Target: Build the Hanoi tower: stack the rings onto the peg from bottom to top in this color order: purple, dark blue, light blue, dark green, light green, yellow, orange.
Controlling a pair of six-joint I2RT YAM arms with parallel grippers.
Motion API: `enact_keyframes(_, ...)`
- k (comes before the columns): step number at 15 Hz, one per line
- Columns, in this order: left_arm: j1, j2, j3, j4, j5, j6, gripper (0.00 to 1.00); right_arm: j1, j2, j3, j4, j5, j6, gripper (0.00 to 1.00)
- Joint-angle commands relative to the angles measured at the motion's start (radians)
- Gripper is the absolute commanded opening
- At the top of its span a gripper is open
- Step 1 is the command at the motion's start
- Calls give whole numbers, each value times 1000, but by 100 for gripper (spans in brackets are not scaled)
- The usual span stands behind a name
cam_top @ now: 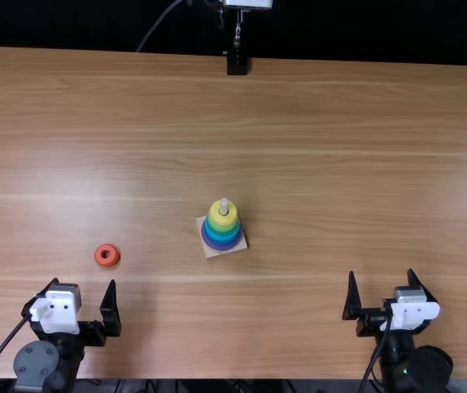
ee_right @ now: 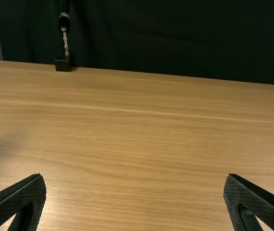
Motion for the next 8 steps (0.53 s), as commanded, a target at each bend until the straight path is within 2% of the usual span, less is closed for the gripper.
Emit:
enact_keyframes(1, 12, -12, -119, -74, 7, 8, 100, -12, -13, -48, -64, -15, -3, 100)
enact_keyframes(3, 12, -12, -119, -74, 7, 8, 100, -12, -13, -48, -121, -15, -14, 100)
enact_keyframes(8, 12, -12, -119, -74, 7, 8, 100, -12, -13, -48, -130, -15, -14, 100)
